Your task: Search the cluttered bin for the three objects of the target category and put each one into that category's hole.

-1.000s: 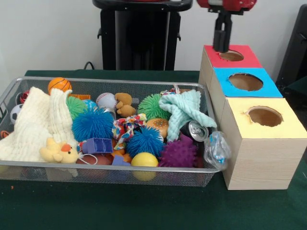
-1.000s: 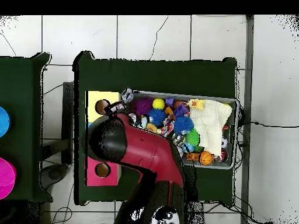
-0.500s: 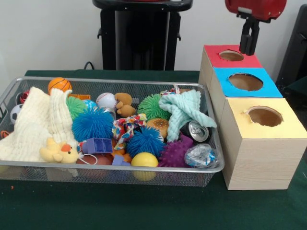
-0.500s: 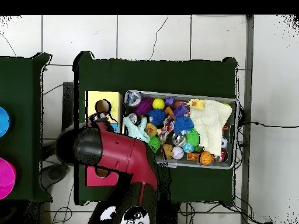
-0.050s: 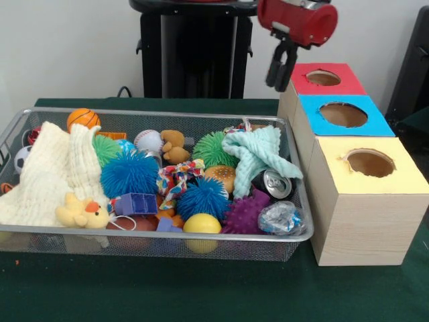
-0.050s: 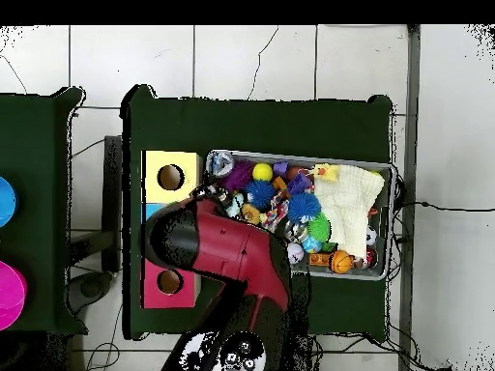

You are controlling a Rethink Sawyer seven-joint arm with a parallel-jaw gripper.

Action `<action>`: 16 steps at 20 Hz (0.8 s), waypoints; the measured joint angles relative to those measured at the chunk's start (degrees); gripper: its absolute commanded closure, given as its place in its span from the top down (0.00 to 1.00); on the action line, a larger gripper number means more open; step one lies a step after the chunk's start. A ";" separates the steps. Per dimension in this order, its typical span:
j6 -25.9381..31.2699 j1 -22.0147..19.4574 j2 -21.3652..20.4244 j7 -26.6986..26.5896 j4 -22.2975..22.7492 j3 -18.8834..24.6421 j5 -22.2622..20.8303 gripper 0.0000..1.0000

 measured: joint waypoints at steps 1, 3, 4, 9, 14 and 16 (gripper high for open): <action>-0.21 -0.22 -0.01 0.00 -0.07 0.02 -0.18 1.00; -1.94 -2.09 -0.27 0.00 -0.29 0.51 -1.04 1.00; -2.86 -3.19 -0.52 0.00 -0.28 0.96 -1.36 1.00; -6.55 -7.33 -1.64 0.00 -0.30 3.05 -1.77 1.00; -10.86 -9.45 -1.62 0.00 -1.09 4.39 -1.77 1.00; -12.21 -9.75 -1.19 0.00 -2.07 5.20 -1.74 1.00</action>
